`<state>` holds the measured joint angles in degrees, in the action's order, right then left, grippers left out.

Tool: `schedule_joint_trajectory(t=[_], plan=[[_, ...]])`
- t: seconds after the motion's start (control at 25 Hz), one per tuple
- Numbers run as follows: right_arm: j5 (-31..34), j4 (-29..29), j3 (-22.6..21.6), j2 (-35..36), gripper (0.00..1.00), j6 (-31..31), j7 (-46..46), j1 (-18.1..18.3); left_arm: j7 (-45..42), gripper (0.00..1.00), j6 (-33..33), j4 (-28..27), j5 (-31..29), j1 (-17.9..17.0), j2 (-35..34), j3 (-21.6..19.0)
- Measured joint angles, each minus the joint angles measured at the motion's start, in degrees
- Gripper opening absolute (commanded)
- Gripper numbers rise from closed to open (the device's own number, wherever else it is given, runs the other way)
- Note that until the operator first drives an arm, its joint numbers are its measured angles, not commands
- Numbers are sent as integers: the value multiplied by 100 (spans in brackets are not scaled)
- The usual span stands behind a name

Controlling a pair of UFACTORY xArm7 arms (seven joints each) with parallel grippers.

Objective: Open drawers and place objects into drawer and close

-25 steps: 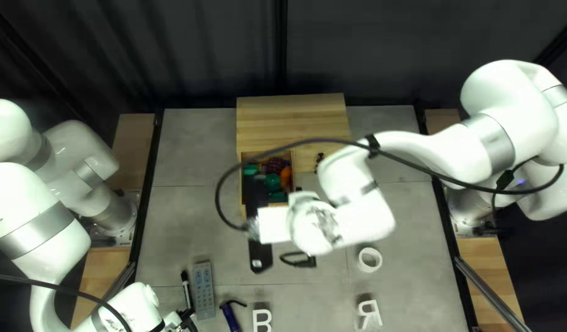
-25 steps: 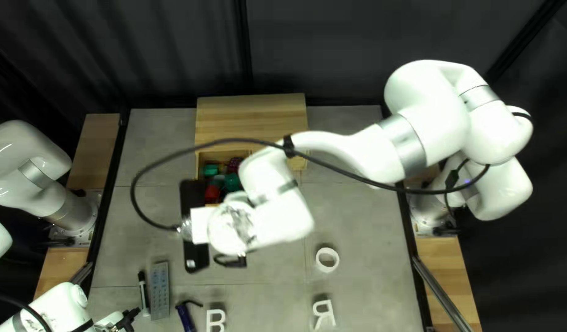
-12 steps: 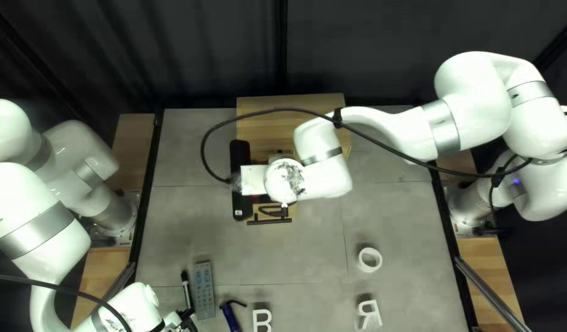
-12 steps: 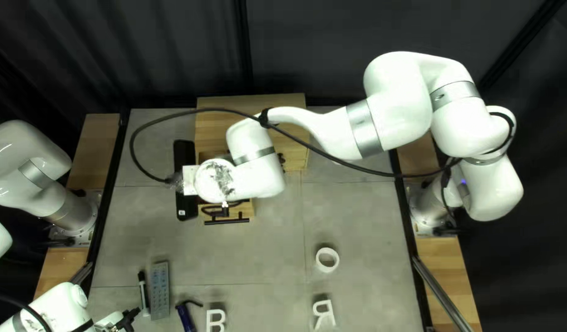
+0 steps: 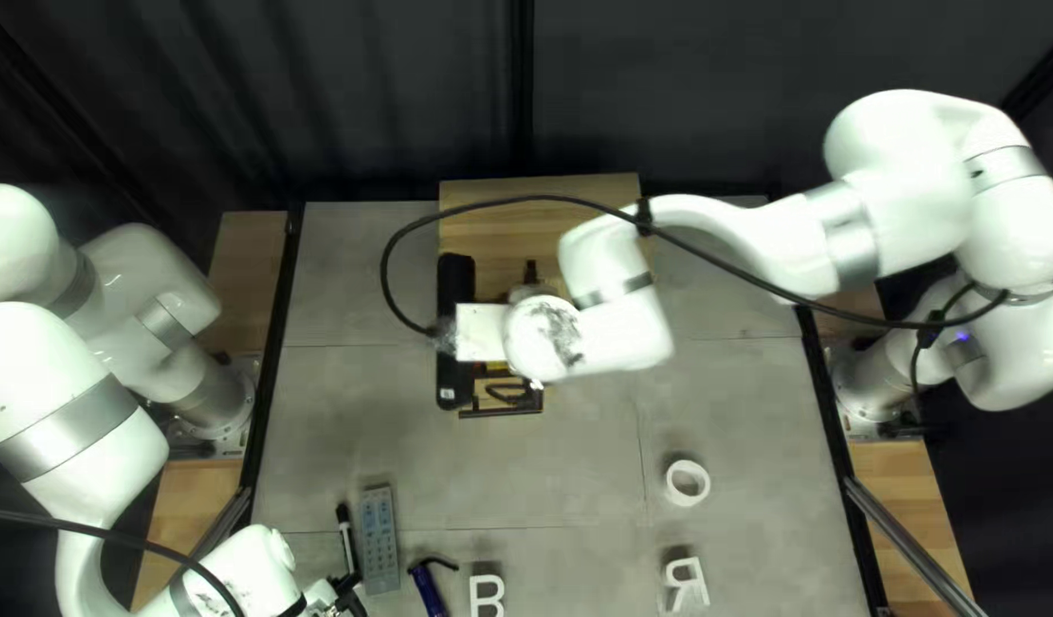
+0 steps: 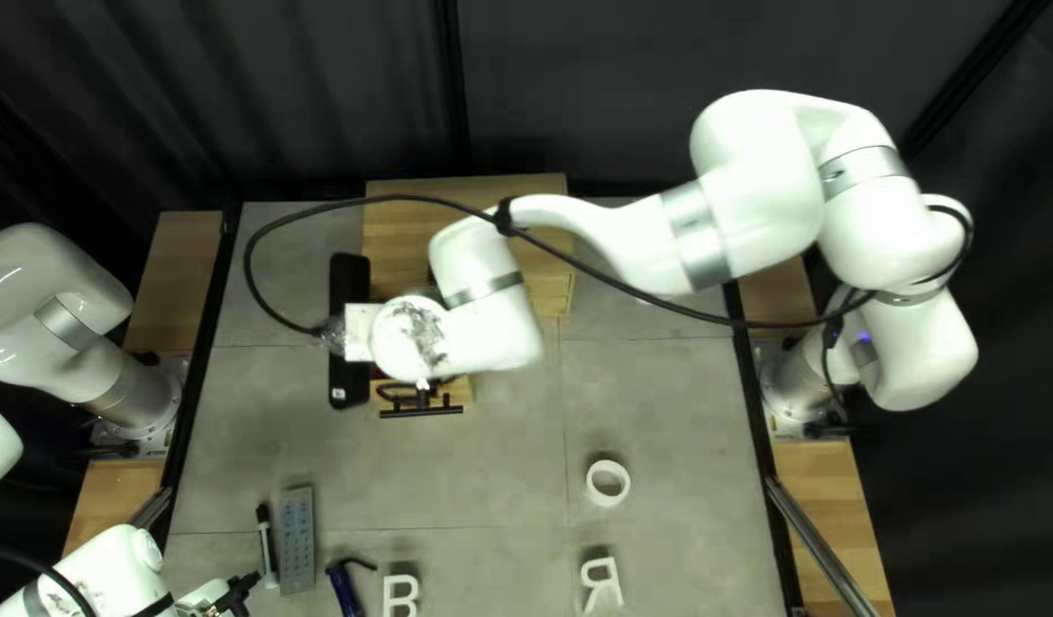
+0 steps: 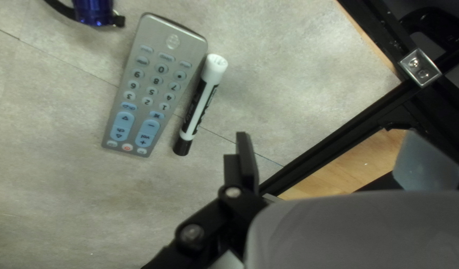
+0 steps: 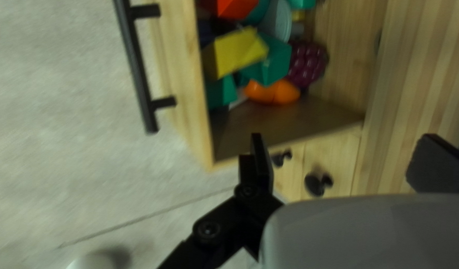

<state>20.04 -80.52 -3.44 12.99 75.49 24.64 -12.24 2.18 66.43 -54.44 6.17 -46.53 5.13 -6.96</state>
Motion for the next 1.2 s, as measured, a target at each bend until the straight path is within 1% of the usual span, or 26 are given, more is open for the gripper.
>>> schedule_joint_trajectory(t=[0.08, 0.2, 0.28, 0.36, 0.44, 0.6, 0.76, 0.84, 1.0, 1.2], plan=[[-353, 506, -188, -373, 100, -99, -137, -112, 0, 100, 0, 0, 0, 0, 0, 0], [-819, 1158, -451, -865, 100, -329, -639, -287, 0, 100, 0, 0, 0, 0, 0, 0], [-1028, 1482, -568, -1103, 100, -486, -1041, -379, 0, 100, 0, 0, 0, 0, 0, 0], [-1154, 1668, -653, -1240, 100, -605, -1294, -456, 0, 100, 0, 0, 0, 0, 0, 0], [-1203, 1729, -705, -1283, 100, -652, -1351, -507, 0, 100, 0, 0, 0, 0, 0, 0], [-1220, 1778, -832, -1323, 100, -653, -1056, -633, 0, 100, 0, 0, 0, 0, 0, 0], [-1318, 1912, -1068, -1432, 100, -667, -875, -867, 0, 100, 0, 0, 0, 0, 0, 0], [-1386, 1778, -1203, -1304, 100, -637, -822, -999, 0, 100, 0, 0, 0, 0, 0, 0], [-1543, 1415, -1472, -831, 100, -648, -836, -1268, 0, 100, 0, 0, 0, 0, 0, 0], [-1771, 1411, -1794, -524, 100, -1062, -1130, -1535, 0, 100, 0, 0, 0, 0, 0, 0]])
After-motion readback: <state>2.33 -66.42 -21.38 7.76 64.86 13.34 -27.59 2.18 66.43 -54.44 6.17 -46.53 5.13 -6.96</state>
